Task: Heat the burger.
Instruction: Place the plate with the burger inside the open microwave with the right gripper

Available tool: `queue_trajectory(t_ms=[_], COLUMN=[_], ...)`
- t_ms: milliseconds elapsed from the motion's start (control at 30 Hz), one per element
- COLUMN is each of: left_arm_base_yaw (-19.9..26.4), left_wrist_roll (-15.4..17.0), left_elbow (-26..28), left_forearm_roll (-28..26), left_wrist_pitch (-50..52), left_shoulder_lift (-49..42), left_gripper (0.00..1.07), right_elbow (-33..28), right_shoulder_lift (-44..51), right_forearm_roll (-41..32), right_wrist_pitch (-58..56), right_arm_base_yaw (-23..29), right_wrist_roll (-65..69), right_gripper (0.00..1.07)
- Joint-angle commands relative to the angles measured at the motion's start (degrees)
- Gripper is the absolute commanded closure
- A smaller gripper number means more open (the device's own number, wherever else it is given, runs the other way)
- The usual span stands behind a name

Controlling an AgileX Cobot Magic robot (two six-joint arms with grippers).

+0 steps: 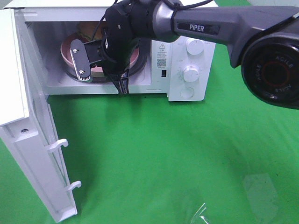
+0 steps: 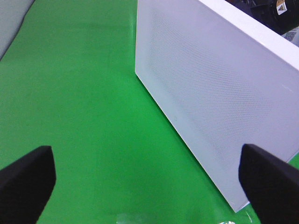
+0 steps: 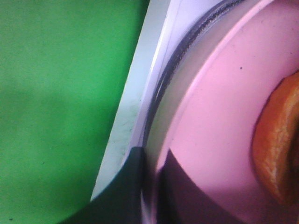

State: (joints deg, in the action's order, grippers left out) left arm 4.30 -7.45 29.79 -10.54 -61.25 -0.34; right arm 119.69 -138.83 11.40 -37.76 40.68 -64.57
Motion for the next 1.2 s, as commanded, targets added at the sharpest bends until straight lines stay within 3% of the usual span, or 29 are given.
queue_trajectory(t_ms=[33,433,567,633,833,1200], left_arm_base_yaw=[-0.1,-0.1,-0.1,-0.1,-0.1,-0.1], left_wrist_roll=[0.2,0.2,0.2,0.2,0.2,0.2], left_elbow=[-0.1,-0.1,-0.1,-0.1,-0.1,-0.1], left_forearm_roll=[-0.1,-0.1,-0.1,-0.1,-0.1,-0.1], left_wrist_pitch=[-0.1,-0.1,-0.1,-0.1,-0.1,-0.1], left_shoulder_lift=[-0.3,-0.3,-0.3,-0.3,-0.3,-0.3], left_gripper=[0.07,0.07,0.07,0.07,0.07,0.07], right_elbow=[1.0,0.9,0.7,0.7,0.6,-8.8], right_shoulder_lift=[0.5,0.5,0.5,0.5,1.1,4.9], right_forearm_roll=[0.5,-0.5,-2.2,-3.6,-3.5,-3.4], right_wrist_pitch=[3.8,0.8,-0.3,-0.5,-0.4,2.5], right_arm_base_yaw=[-0.2,-0.2,-0.2,-0.2,-0.2,-0.2], right_wrist_roll=[0.2,1.1,1.5,1.5,3.0,2.6], right_gripper=[1.01,0.89,0.81,0.72,0.63,0.52])
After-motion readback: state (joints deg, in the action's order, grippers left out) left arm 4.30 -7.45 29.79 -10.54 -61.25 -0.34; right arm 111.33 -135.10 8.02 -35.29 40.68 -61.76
